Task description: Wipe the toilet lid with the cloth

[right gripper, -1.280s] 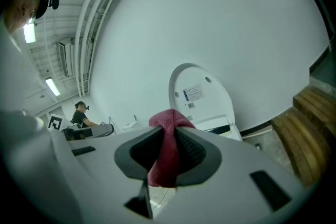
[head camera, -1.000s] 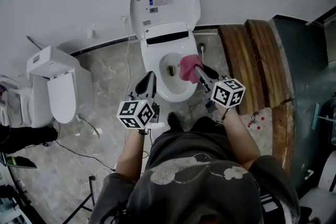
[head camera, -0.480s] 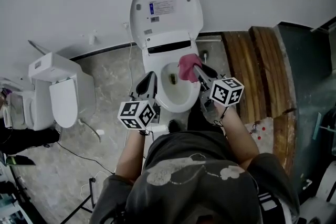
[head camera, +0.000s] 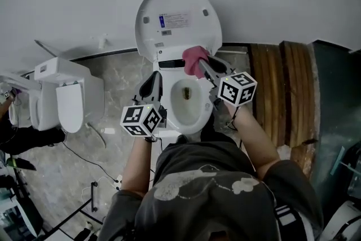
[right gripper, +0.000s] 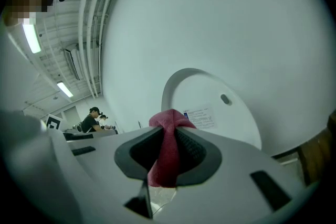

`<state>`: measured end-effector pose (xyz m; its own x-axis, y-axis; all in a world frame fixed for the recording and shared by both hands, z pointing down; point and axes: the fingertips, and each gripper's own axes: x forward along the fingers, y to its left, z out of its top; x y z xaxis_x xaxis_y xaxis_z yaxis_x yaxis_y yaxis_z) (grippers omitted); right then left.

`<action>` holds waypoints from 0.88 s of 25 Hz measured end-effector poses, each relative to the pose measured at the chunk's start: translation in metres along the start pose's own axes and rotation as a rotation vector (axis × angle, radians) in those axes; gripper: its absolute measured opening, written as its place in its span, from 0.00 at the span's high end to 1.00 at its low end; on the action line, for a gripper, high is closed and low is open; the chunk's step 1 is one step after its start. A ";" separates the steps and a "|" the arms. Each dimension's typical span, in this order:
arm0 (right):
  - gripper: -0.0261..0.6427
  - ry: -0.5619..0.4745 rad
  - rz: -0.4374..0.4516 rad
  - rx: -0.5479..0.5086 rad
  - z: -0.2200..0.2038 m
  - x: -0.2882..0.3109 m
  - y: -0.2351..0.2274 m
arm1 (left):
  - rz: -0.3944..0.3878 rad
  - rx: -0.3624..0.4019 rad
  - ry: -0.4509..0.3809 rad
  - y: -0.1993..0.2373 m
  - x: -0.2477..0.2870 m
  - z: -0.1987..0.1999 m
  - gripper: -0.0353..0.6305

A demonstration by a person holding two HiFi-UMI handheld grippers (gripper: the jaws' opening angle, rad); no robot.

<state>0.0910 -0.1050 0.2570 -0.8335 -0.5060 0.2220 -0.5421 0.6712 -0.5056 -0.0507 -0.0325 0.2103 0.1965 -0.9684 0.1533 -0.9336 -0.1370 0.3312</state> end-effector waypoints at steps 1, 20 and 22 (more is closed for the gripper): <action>0.86 0.007 0.014 -0.011 0.007 0.008 -0.005 | 0.017 0.004 -0.006 0.002 0.008 0.004 0.94; 0.86 -0.010 0.034 -0.054 0.057 0.183 0.015 | -0.008 0.017 -0.038 0.098 0.075 0.058 0.94; 0.86 -0.008 0.013 -0.058 0.056 0.208 0.016 | -0.032 0.018 -0.029 0.115 0.080 0.059 0.94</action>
<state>-0.0851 -0.2294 0.2482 -0.8395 -0.5016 0.2089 -0.5371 0.7078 -0.4589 -0.1597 -0.1382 0.2053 0.2176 -0.9691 0.1161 -0.9323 -0.1711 0.3185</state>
